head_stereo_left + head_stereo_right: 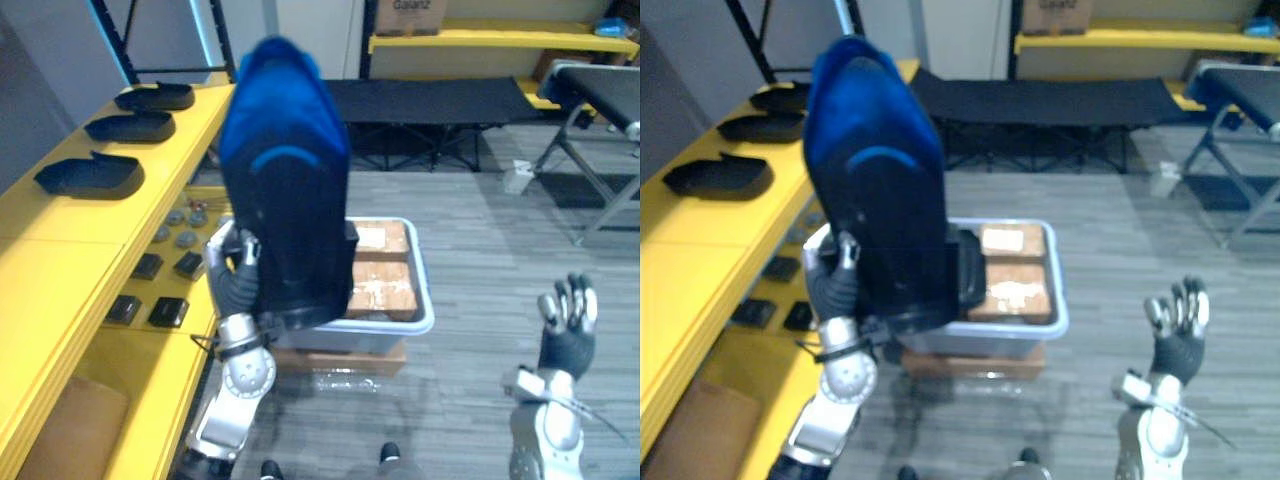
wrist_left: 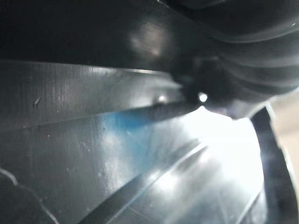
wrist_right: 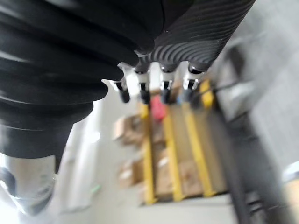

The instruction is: Walk over and take plastic housings, then place them on the shelf

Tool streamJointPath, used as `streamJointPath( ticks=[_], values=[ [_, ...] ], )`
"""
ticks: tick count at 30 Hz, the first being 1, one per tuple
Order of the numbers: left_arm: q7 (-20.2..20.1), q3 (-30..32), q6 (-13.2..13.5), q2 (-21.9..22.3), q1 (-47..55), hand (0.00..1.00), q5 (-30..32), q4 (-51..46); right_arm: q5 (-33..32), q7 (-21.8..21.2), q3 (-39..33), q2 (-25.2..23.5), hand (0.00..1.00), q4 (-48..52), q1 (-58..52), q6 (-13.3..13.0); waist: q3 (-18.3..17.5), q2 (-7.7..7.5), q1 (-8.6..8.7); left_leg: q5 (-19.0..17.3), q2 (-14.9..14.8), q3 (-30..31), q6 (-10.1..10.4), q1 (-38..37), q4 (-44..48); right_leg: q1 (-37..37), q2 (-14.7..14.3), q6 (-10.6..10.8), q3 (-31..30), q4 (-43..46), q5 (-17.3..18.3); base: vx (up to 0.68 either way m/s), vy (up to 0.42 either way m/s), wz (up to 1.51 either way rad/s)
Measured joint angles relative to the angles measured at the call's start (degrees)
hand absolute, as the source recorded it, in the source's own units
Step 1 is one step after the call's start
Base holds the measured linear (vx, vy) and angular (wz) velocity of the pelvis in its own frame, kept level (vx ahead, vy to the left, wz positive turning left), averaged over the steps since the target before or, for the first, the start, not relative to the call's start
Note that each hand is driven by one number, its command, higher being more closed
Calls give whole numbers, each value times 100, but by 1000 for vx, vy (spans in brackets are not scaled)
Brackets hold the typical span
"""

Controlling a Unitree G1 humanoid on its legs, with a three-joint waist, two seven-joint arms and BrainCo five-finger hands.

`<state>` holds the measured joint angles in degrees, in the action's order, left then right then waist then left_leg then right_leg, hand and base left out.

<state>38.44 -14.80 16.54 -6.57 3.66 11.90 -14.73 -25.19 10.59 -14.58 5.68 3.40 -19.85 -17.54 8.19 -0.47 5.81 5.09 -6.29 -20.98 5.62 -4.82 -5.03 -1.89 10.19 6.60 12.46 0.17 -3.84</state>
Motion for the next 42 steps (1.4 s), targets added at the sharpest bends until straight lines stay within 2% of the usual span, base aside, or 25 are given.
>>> streamJointPath(
  ticks=[5,8,11,15,17,18,21,23,25,27,30,33,36,38,40,42],
  values=[
    [-218,424,440,24,93,100,-279,0,9,-86,-254,-105,0,-390,88,-30,-13,24,-14,-11,-18,16,10,-5,3,-17,-17,28,2,10,7,0,0,0],
    [-119,1066,474,5,85,100,-305,-10,24,-300,-483,-48,0,-389,446,-122,-20,44,-36,-8,-15,57,5,11,3,-25,-16,34,27,11,4,7,5,6],
    [165,1657,441,4,140,100,-296,-208,23,-563,-411,104,0,-380,827,-139,-31,83,-81,1,1,337,5,194,7,-30,2,46,290,6,34,3,-3,42],
    [566,2496,371,38,755,100,-275,-864,25,-640,326,241,0,-357,1418,-127,-5,192,-428,90,37,855,-6,304,31,-258,33,48,811,18,86,35,-15,63],
    [647,2885,361,148,1210,100,-273,-1185,26,-666,861,276,0,-374,1847,-96,14,251,-665,101,107,1162,-20,313,32,-439,85,67,1128,31,165,60,-7,73],
    [644,2994,359,207,1319,100,-272,-1271,37,-670,1021,278,0,-397,1983,-74,21,262,-735,108,128,1263,-31,331,32,-473,99,68,1209,37,182,54,-2,71],
    [612,3301,365,460,1652,100,-267,-1574,32,-687,1741,263,0,-610,2646,60,55,291,-1127,164,239,1714,-55,470,32,-655,162,122,1698,63,284,37,-2,85],
    [536,3471,429,570,1701,100,-264,-1592,10,-690,2078,157,0,-763,3044,180,77,254,-1363,186,351,2076,-68,488,31,-833,244,161,2041,216,458,42,-10,88],
    [371,3531,569,594,1714,100,-349,-1592,14,-671,2149,113,0,-762,3186,185,119,180,-1426,203,451,2340,-92,490,31,-908,340,165,2073,437,640,37,6,71],
    [154,3551,718,598,1714,100,-486,-1593,64,-592,2142,121,0,-736,3198,245,172,69,-1436,227,538,2534,-110,519,30,-935,409,146,2049,581,799,31,9,60],
    [24,3674,726,609,1711,100,-647,-1592,142,-581,2121,142,0,-729,3195,340,211,-26,-1450,238,555,2548,-113,607,30,-857,424,112,2007,634,856,14,-10,10],
    [-41,3671,706,651,1723,100,-746,-1542,172,-839,2072,230,0,-729,3189,503,229,-57,-1433,237,538,2432,-113,570,32,-813,425,116,1849,631,853,8,-13,-19],
    [31,3652,616,742,1747,100,-793,-1339,176,-1203,2073,375,0,-729,3180,511,231,-59,-1431,231,480,2358,-113,529,33,-819,371,118,1765,620,851,-21,-29,-12],
    [61,3616,555,743,1790,100,-974,-1137,178,-1338,2059,414,0,-706,3134,512,245,-73,-1416,180,457,2358,-180,599,44,-884,341,132,1923,616,864,-56,-47,36],
    [-73,3588,537,732,1672,100,-1162,-794,333,-1303,1948,446,0,-645,2915,514,383,-176,-1244,35,277,1707,-335,950,689,-1258,326,178,2579,619,896,-74,-26,125],
    [-144,3595,520,740,1673,100,-1213,-639,450,-1295,1926,518,0,-644,2810,517,421,-226,-1317,-3,281,1731,-336,1041,890,-1370,314,169,2722,650,924,-50,20,79]
  ],
)
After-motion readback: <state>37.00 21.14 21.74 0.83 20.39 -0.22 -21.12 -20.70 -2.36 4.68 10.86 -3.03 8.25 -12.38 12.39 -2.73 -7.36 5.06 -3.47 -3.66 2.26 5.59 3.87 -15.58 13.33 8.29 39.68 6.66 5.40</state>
